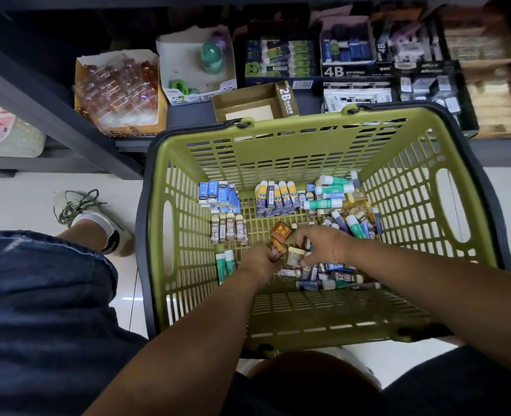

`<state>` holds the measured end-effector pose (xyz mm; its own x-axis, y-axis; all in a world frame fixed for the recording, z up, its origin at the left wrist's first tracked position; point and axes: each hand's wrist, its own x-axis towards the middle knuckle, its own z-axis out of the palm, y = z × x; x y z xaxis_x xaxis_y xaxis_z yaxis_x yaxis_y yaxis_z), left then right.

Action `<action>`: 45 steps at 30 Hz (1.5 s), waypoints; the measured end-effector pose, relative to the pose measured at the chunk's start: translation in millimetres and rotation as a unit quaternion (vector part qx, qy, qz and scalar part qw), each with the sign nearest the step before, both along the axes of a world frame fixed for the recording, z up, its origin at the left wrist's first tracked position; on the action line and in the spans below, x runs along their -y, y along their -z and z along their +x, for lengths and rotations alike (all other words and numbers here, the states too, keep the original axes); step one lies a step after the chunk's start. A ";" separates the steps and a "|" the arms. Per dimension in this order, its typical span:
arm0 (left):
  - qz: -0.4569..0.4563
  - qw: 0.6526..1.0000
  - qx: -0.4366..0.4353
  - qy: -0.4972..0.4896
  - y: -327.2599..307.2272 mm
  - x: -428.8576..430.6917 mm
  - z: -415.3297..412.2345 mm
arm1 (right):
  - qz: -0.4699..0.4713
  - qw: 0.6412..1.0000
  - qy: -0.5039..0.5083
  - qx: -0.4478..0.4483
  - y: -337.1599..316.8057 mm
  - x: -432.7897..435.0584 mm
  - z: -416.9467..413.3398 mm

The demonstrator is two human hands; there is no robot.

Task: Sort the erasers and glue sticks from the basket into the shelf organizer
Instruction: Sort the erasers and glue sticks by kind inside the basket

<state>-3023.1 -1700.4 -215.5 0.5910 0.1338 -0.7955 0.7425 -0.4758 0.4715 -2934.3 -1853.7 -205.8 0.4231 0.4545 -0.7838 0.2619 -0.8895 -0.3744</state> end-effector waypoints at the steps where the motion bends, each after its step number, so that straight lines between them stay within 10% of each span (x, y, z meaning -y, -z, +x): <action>1: 0.009 1.000 0.011 -0.020 2.2 1.1 1.5 | 0.002 1.000 -0.002 0.019 0.6 -0.9 -0.8; 9: -0.073 0.992 0.029 -0.103 -3.4 3.3 7.1 | -0.031 0.994 -0.052 0.096 4.4 -15.6 -2.2; 16: -0.050 0.989 -0.047 0.134 3.3 -1.3 -3.8 | -0.064 0.965 -0.192 0.167 0.7 -16.7 -11.2; 24: -0.042 0.964 -0.084 0.248 -5.3 12.6 1.3 | -0.015 0.990 -0.106 0.095 1.1 -5.2 -7.5; 38: -0.059 0.990 -0.071 0.105 -1.2 24.1 2.1 | -0.075 0.928 -0.355 0.089 -6.8 -12.7 -4.7; 45: -0.088 0.979 -0.117 -0.145 -5.2 -17.4 -6.3 | -0.013 0.987 -0.157 0.043 5.3 -6.2 1.4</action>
<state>-3029.4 -1683.1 -210.3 0.3478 0.1177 -0.9302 0.9314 -0.1567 0.3284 -2932.8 -1847.4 -211.1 0.3301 0.5538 -0.7644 0.5564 -0.7683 -0.3164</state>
